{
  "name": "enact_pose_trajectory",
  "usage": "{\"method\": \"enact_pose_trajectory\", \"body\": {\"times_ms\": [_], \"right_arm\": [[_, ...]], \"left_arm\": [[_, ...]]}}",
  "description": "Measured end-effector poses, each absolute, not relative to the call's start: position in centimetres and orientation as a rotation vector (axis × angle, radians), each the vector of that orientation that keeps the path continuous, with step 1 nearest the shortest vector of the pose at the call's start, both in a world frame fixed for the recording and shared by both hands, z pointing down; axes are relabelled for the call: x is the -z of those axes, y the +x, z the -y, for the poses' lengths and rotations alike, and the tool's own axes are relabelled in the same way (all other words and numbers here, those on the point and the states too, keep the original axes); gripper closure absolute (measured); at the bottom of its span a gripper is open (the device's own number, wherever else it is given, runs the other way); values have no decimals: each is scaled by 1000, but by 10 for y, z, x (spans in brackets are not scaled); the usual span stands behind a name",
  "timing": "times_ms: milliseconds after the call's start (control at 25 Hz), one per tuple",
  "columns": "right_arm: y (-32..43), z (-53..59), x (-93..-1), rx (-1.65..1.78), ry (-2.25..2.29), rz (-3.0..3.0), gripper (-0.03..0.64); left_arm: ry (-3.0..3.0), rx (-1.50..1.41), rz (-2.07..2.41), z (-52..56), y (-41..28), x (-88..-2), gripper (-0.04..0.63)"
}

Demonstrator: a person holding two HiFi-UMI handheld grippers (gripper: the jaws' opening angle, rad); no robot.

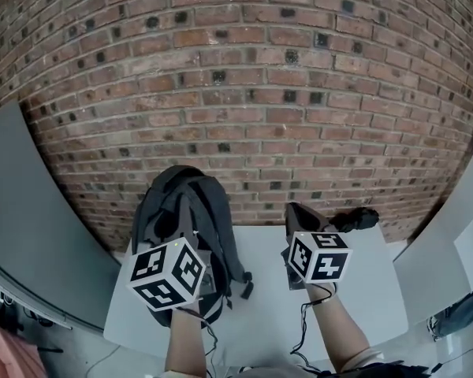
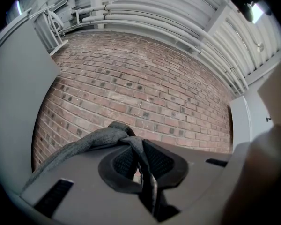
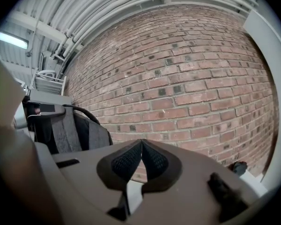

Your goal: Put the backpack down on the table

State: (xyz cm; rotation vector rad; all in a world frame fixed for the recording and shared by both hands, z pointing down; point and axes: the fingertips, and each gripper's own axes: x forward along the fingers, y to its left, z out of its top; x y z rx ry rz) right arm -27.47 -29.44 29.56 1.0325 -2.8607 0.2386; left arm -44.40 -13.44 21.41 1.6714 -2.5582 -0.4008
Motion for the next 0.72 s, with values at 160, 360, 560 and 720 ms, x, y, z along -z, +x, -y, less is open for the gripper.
{"method": "enact_pose_trajectory", "body": {"times_ms": [160, 360, 560, 720], "right_arm": [[-271, 304, -304, -260, 1037, 2845, 586], [-272, 312, -319, -265, 1019, 2809, 586], [-270, 313, -341, -292, 972, 2780, 586], [-266, 315, -353, -323, 963, 2768, 586]], "left_arm": [[1643, 412, 2573, 141, -454, -219, 557], [1656, 379, 2567, 159, -447, -232, 557], [1657, 374, 2609, 161, -435, -245, 555], [1672, 355, 2589, 164, -422, -252, 554]]}}
